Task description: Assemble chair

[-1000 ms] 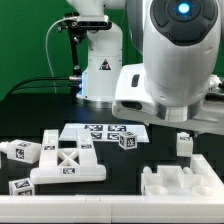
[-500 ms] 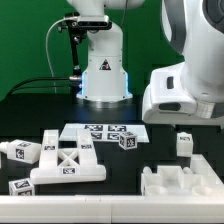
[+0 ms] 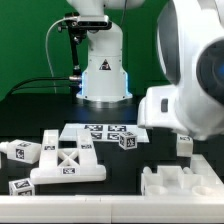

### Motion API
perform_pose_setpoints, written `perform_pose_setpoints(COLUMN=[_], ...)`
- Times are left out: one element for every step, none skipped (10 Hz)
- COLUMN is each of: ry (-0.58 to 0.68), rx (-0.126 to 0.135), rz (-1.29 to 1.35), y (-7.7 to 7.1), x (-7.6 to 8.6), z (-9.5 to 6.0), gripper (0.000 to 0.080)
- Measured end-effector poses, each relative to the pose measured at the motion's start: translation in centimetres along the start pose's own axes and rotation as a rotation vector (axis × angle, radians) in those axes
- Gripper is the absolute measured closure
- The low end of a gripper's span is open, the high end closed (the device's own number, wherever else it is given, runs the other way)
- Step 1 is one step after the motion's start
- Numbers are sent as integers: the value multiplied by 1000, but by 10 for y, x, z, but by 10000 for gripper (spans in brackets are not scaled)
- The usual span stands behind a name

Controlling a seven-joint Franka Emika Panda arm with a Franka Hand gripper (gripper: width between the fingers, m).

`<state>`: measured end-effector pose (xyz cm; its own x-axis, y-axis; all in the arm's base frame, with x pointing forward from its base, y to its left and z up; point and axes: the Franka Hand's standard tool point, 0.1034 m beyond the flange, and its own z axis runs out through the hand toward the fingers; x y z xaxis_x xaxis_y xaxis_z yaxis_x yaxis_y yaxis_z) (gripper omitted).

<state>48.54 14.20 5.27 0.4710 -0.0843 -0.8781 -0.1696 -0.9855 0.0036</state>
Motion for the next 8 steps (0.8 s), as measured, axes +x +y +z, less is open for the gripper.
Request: perform_pose_setpoints(ry=[-26, -29, -29, -22, -25, -39, -64, -78], rx=[-2, -2, -2, 3, 4, 0, -7, -13], rz=[0, 1, 1, 9, 30, 43, 59, 85], y=[2, 3, 3, 3, 6, 7, 8, 7], x=[3, 4, 4, 9, 16, 18, 19, 21], z=[0, 0, 0, 5, 20, 35, 46, 52], gripper=[151, 151, 151, 151, 151, 151, 151, 151])
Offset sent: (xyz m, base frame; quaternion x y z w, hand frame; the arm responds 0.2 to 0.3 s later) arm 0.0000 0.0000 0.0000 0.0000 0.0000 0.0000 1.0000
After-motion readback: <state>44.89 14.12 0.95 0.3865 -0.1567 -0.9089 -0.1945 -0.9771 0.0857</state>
